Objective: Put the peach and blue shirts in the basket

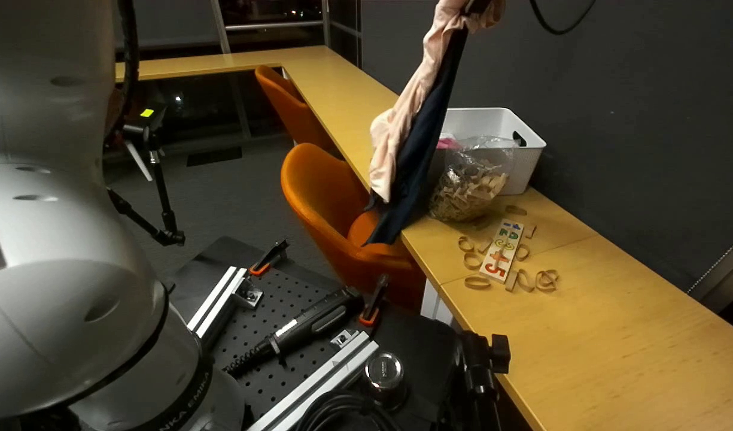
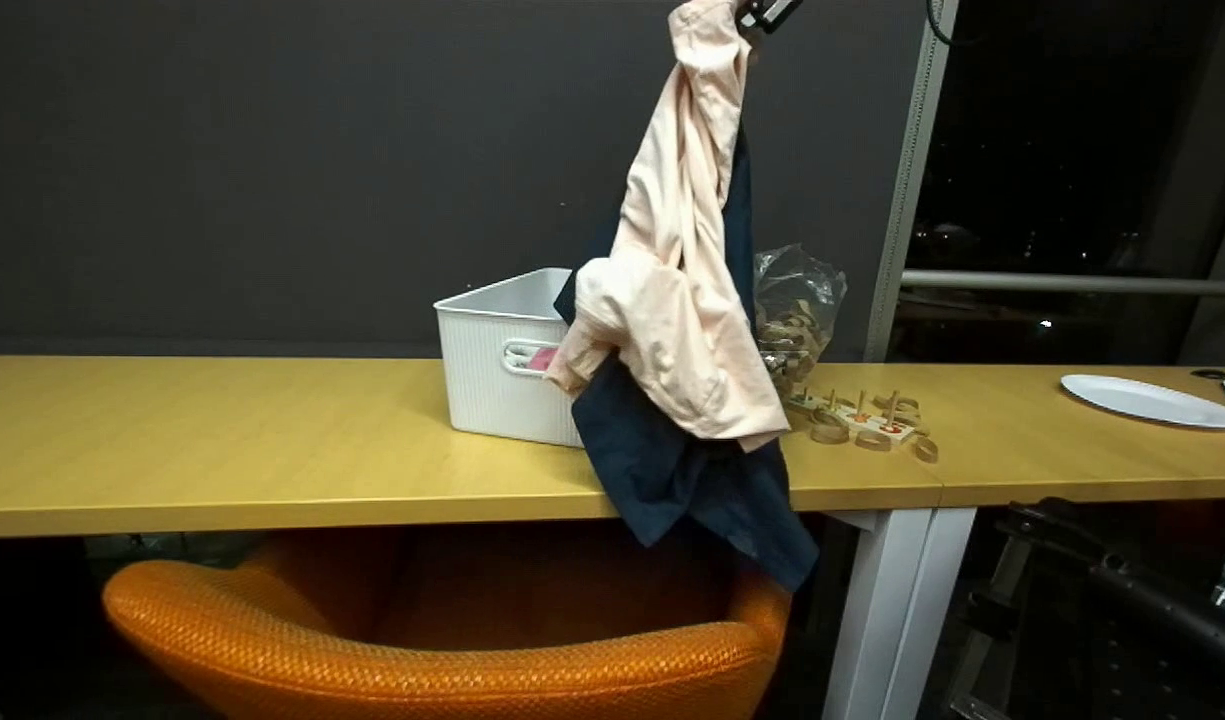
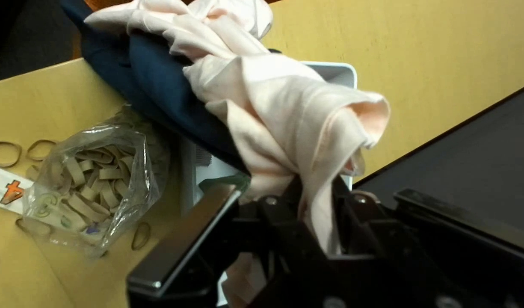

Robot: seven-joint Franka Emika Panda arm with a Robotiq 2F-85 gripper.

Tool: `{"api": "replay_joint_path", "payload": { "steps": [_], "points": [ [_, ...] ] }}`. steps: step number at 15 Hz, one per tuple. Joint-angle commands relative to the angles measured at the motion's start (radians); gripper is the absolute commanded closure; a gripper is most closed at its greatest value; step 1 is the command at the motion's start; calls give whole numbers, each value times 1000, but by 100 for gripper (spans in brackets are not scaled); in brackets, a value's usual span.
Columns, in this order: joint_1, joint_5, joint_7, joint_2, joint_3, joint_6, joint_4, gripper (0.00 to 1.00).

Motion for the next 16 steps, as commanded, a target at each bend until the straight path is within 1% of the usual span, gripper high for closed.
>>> {"api": "replay_joint_path", "payload": {
  "steps": [1,5,7,10,16],
  "points": [
    [65,-113,103,126,-68,-41,231,97],
    [125,-257,188,258,-97,-32,411,97],
    [141,-304,222,302,-107,-41,485,97],
    [150,-348,245,372,-109,-53,585,97],
    [117,-365,234,530,-105,-64,738,97]
  ]
}}
